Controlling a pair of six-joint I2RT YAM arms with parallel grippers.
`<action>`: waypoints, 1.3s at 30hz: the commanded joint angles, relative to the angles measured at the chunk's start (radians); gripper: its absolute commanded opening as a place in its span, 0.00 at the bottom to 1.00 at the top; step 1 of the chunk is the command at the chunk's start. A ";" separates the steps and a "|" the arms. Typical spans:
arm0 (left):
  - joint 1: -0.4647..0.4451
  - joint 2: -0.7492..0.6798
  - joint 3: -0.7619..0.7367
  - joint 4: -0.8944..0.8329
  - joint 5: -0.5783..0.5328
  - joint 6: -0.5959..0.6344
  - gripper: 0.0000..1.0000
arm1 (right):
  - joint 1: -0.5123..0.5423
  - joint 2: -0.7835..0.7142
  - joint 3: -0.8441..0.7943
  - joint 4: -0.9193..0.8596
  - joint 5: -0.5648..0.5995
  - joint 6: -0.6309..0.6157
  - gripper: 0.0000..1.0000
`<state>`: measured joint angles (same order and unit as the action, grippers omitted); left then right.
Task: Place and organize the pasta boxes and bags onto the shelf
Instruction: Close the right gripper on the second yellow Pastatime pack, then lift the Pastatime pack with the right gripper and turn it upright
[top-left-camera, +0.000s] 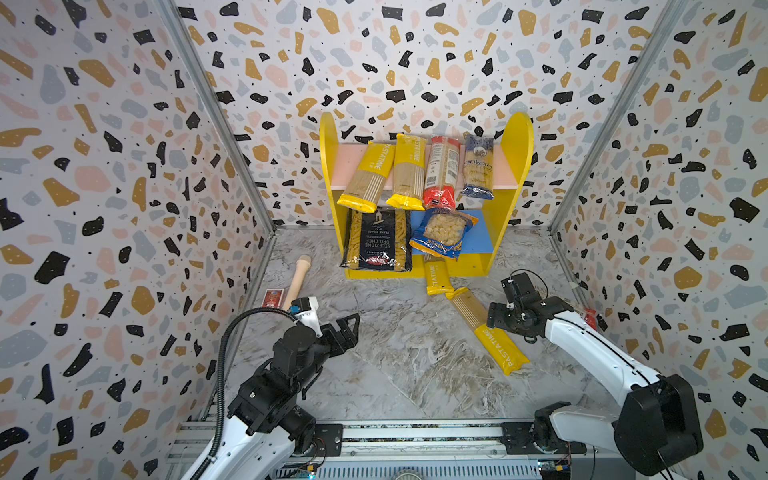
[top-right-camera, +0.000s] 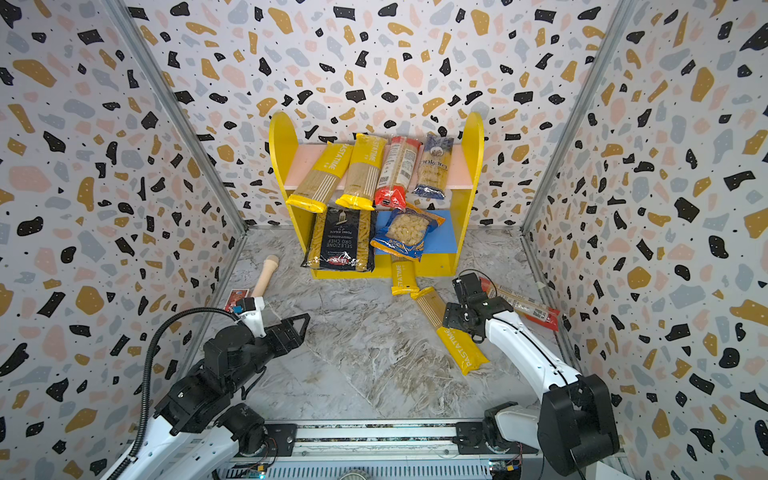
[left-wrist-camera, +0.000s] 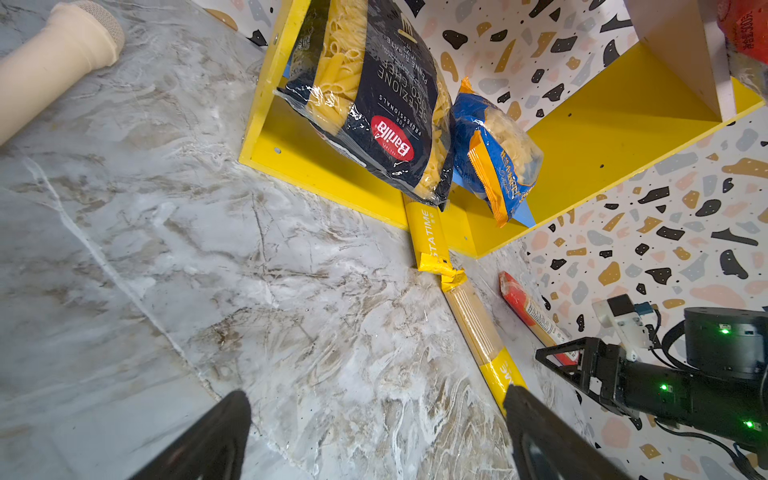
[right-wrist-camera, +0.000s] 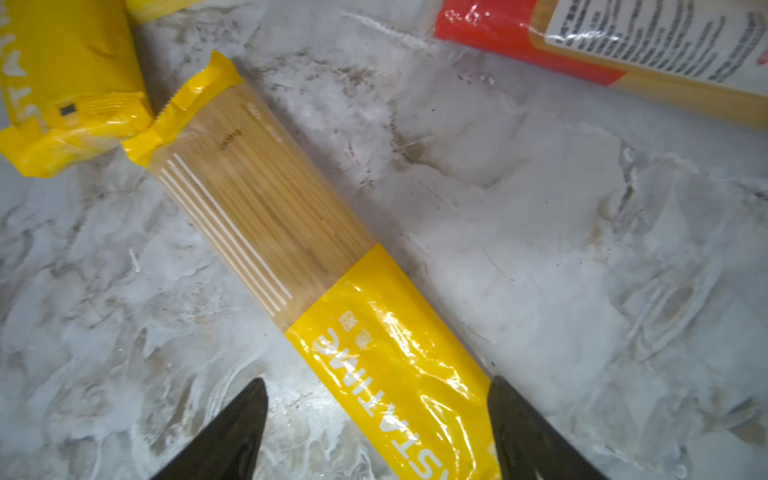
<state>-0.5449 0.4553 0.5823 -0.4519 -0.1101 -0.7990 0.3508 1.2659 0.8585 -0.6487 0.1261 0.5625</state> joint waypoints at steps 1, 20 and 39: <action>0.004 -0.011 -0.004 0.007 -0.006 0.017 0.95 | 0.023 0.049 -0.026 -0.041 0.018 -0.044 0.84; 0.003 -0.001 0.006 0.005 -0.011 0.003 0.95 | -0.033 0.131 -0.097 0.077 -0.248 -0.117 0.99; 0.005 -0.047 0.022 -0.036 -0.013 0.017 0.95 | 0.309 0.108 -0.078 -0.098 0.053 0.157 0.99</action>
<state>-0.5449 0.4179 0.5823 -0.4824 -0.1139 -0.7994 0.6266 1.3796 0.7540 -0.6395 0.0597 0.6434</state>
